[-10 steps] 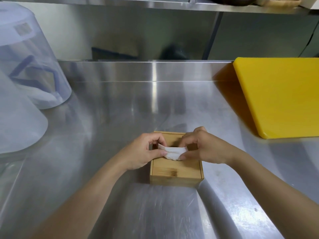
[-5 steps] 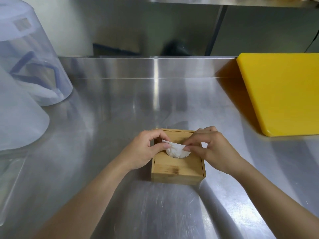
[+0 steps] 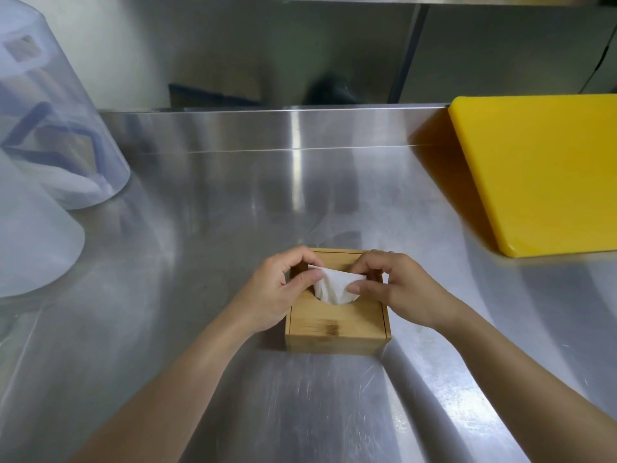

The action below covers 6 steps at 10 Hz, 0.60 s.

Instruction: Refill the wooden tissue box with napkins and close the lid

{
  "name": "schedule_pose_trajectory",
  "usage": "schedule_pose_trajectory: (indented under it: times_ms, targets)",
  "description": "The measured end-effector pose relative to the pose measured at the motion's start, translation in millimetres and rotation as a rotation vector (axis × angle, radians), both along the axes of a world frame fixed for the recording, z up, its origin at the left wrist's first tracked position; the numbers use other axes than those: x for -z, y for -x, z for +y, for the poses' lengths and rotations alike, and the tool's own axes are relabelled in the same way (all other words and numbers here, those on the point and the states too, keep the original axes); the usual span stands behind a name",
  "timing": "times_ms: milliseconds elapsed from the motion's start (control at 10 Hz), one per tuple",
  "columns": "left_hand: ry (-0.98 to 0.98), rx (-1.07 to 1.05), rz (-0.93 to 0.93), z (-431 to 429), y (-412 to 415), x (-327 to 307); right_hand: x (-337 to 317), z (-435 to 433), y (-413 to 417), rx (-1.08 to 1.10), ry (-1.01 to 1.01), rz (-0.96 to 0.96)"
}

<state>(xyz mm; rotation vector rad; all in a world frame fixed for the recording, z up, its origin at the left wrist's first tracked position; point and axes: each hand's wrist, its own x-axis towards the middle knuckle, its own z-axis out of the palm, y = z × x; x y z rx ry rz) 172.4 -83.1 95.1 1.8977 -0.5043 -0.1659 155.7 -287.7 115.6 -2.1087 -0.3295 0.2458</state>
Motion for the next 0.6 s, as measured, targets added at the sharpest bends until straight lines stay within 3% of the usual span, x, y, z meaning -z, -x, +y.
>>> schedule_pose_trajectory:
  times_ms: [200, 500, 600]
  targets:
    - [-0.082, 0.0, -0.031, -2.0, -1.7, 1.3, 7.7, -3.2, 4.6, 0.096, -0.299, 0.05]
    - [-0.069, -0.01, 0.065, 3.7, -3.5, 6.8, 13.5, -3.6, 4.0, 0.157, -0.389, 0.013]
    - [-0.038, -0.008, 0.043, 6.4, -3.6, 6.2, 9.6, -6.3, 2.6, 0.291, -0.473, -0.008]
